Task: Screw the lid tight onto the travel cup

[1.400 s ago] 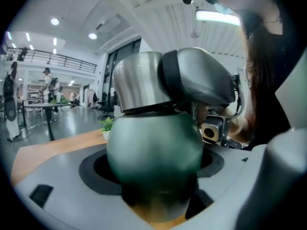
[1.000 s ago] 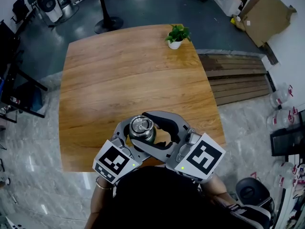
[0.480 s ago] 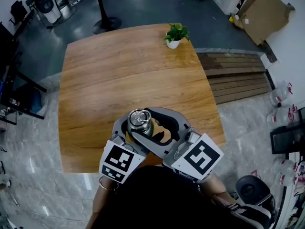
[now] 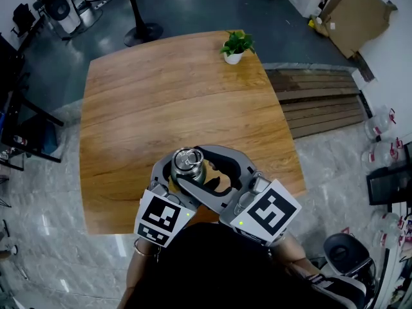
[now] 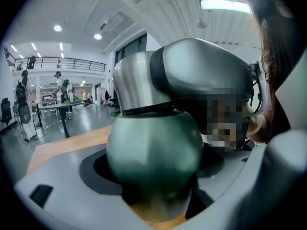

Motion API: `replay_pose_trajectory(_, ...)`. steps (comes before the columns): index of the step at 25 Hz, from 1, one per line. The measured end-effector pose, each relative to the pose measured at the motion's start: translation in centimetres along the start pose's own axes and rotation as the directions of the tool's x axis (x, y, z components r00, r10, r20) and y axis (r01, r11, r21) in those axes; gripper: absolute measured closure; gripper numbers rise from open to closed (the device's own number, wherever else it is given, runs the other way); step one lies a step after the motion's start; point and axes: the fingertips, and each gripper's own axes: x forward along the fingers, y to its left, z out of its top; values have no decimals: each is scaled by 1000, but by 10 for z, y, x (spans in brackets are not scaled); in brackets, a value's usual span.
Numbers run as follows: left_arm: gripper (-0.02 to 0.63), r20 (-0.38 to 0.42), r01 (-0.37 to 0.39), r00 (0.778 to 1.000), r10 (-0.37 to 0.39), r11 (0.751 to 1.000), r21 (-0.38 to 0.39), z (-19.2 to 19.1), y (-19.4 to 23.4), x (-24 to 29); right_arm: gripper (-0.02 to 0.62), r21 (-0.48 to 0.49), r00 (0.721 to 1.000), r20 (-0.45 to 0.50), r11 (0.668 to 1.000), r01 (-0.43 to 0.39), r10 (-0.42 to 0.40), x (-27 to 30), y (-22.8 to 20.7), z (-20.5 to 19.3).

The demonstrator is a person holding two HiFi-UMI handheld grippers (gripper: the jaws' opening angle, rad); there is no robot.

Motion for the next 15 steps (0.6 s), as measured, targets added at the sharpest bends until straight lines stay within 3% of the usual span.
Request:
replay_pose_trajectory(7, 191, 1, 3, 1000, -3, 1000, 4, 1, 0, 1, 353, -9, 999, 31, 1000, -14, 14, 1, 1, 7)
replay_pose_trajectory(15, 192, 26, 4, 1000, -4, 1000, 7, 5, 0, 1, 353, -7, 1000, -13, 1000, 20, -20, -1, -1, 2)
